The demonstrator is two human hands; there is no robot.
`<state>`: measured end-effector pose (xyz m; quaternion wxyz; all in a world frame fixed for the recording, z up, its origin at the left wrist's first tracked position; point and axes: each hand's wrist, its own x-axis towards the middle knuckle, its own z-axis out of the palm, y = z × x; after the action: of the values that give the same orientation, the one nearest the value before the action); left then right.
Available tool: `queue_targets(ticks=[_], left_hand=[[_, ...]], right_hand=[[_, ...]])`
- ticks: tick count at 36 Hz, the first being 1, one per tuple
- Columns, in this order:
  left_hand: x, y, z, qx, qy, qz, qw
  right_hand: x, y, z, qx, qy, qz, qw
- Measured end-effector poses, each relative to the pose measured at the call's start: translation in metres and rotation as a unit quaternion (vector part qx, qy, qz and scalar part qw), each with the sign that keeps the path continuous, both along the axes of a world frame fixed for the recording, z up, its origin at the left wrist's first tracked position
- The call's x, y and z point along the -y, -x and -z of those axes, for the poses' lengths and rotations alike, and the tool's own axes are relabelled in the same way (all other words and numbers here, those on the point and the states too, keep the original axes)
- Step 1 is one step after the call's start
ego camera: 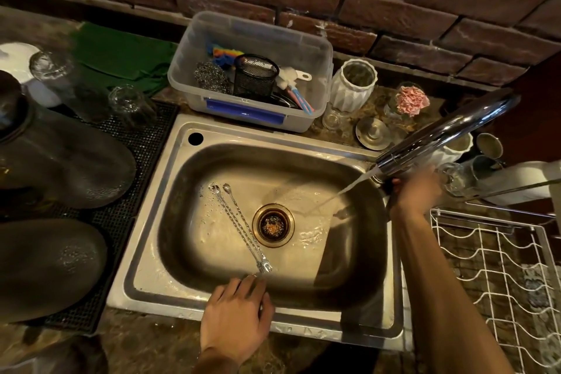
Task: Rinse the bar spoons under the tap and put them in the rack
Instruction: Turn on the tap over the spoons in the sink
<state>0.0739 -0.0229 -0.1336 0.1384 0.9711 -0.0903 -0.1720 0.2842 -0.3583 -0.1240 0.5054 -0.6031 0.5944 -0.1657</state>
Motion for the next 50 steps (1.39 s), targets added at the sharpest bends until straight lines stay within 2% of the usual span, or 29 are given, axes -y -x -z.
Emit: queue_targets(ticks=[28,36,40,43,46,50], left_hand=[[0.002,-0.002,-0.008,-0.004,-0.007,0.004,1.000],[0.003,-0.002,-0.006,-0.003,-0.012,0.001,1.000],[0.003,0.000,-0.004,0.010,-0.001,-0.007,1.000],[0.002,-0.001,-0.006,0.003,0.006,-0.008,1.000],[0.000,0.000,-0.006,-0.012,0.008,-0.022,1.000],[-0.001,-0.001,-0.005,-0.034,0.006,-0.029,0.999]], right_hand=[[-0.005,0.000,0.007,0.006,0.041,-0.007,0.999],[-0.017,0.007,0.006,0.122,-0.026,-0.013,0.992],[-0.036,0.030,-0.011,0.211,-0.058,-0.005,0.976],[-0.056,0.060,-0.029,0.219,-0.041,-0.067,0.973],[-0.082,0.095,-0.041,0.216,-0.067,-0.165,0.960],[-0.114,0.132,-0.042,0.163,-0.058,-0.297,0.939]])
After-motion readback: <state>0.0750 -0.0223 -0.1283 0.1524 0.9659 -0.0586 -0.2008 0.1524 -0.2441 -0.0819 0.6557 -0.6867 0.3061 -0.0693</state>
